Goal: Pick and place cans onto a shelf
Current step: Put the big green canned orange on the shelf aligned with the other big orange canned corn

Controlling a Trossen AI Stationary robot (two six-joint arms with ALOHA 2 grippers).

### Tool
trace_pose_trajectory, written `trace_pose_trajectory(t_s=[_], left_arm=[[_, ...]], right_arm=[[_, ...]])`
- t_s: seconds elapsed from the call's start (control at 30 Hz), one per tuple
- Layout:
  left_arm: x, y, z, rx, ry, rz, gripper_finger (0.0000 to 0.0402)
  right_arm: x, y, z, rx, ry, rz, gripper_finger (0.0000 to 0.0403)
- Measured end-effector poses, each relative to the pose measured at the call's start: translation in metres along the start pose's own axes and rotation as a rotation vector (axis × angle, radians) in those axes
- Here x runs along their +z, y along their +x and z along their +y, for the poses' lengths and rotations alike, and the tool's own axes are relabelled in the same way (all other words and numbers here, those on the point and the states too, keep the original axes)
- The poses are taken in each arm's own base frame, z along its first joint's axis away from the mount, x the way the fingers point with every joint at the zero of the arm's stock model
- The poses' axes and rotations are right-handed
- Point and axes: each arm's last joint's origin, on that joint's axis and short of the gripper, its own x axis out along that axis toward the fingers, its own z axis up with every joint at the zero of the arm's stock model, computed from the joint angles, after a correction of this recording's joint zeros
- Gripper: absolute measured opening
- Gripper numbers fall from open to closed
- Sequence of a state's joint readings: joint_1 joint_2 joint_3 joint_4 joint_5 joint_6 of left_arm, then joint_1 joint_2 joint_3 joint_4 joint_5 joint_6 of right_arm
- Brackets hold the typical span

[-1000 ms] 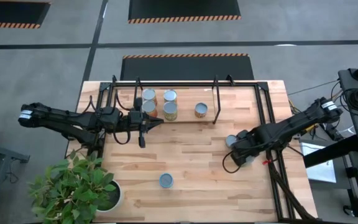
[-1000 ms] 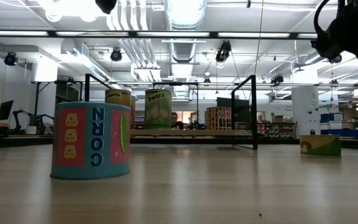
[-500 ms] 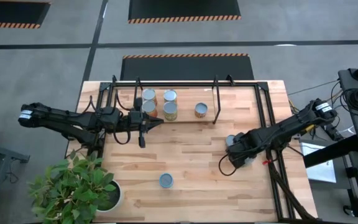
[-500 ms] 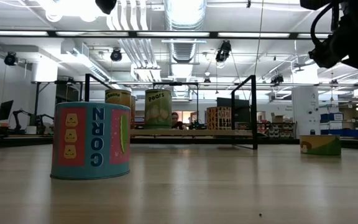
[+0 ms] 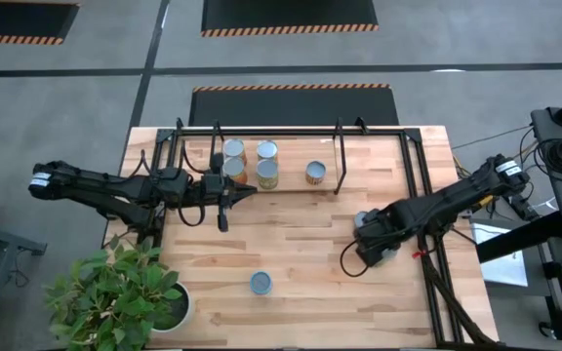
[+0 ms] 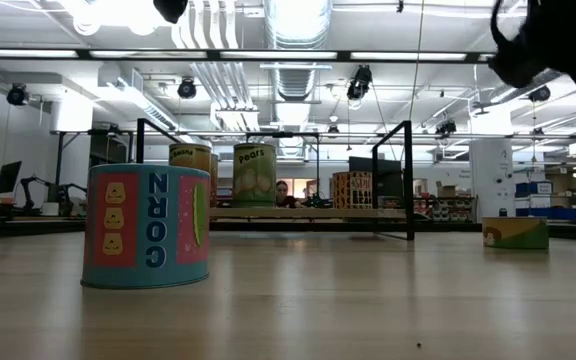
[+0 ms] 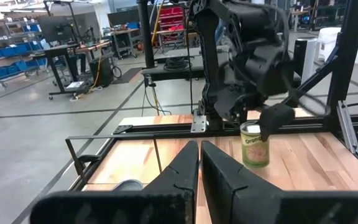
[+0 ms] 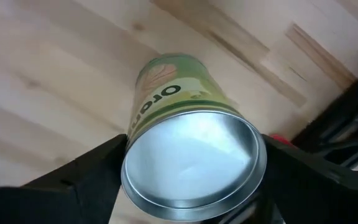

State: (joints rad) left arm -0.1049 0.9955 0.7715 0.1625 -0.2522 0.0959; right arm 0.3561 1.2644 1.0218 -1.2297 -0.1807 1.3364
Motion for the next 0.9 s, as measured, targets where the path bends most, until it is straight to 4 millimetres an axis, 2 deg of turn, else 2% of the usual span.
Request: trace_pose_trajectory(t_s=[0.23,0.6,0.73,0.9], left_arm=[[0.000,0.000,0.000,0.000,0.000,0.001,0.0001],[-0.002,-0.001,0.000,-0.002,0.011,0.020,0.0001],[0.002,-0.001,0.001,0.002,0.022,-0.012,0.0001],[0.004,-0.002,0.001,0.003,0.032,-0.026,0.0001]], right_arm=[[-0.001,-0.042,0.017,0.136,-0.037,-0.126,0.0318],[0.006,-0.102,0.041,0.243,-0.170,-0.461,0.0316],[0.017,-0.119,0.058,0.240,-0.249,-0.532,0.0317],[0.044,-0.139,0.082,0.221,-0.363,-0.598,0.0317]])
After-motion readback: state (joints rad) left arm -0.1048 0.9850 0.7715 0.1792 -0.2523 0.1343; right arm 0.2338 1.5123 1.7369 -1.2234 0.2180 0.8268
